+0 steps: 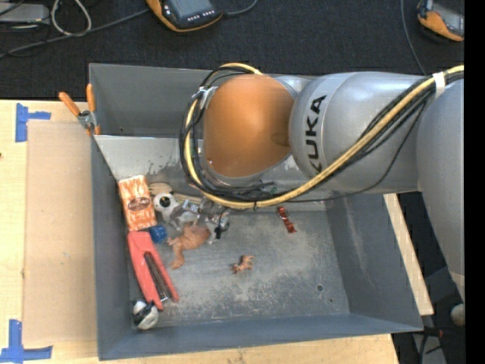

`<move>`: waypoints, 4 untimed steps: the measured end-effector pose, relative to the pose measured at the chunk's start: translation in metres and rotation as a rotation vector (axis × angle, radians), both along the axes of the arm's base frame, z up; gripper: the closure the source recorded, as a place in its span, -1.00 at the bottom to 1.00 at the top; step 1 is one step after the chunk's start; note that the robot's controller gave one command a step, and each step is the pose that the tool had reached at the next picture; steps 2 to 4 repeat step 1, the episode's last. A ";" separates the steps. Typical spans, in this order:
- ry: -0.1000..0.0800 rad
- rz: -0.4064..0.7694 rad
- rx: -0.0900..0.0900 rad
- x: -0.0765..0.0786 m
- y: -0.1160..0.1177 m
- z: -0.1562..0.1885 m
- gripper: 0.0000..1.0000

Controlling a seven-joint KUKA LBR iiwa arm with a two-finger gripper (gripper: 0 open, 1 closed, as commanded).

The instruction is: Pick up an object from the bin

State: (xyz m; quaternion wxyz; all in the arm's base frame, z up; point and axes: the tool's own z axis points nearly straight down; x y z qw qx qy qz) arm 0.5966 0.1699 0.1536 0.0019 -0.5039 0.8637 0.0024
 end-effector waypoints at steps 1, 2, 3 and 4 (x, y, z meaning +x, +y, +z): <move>0.005 -0.002 0.000 -0.001 0.000 0.032 1.00; 0.005 -0.002 0.000 -0.001 0.000 0.032 1.00; 0.005 -0.002 0.000 -0.001 0.000 0.032 1.00; 0.005 -0.002 0.000 -0.001 0.000 0.032 1.00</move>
Offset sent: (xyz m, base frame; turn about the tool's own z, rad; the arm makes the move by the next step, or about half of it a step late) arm -0.0008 0.0004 0.0435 0.0008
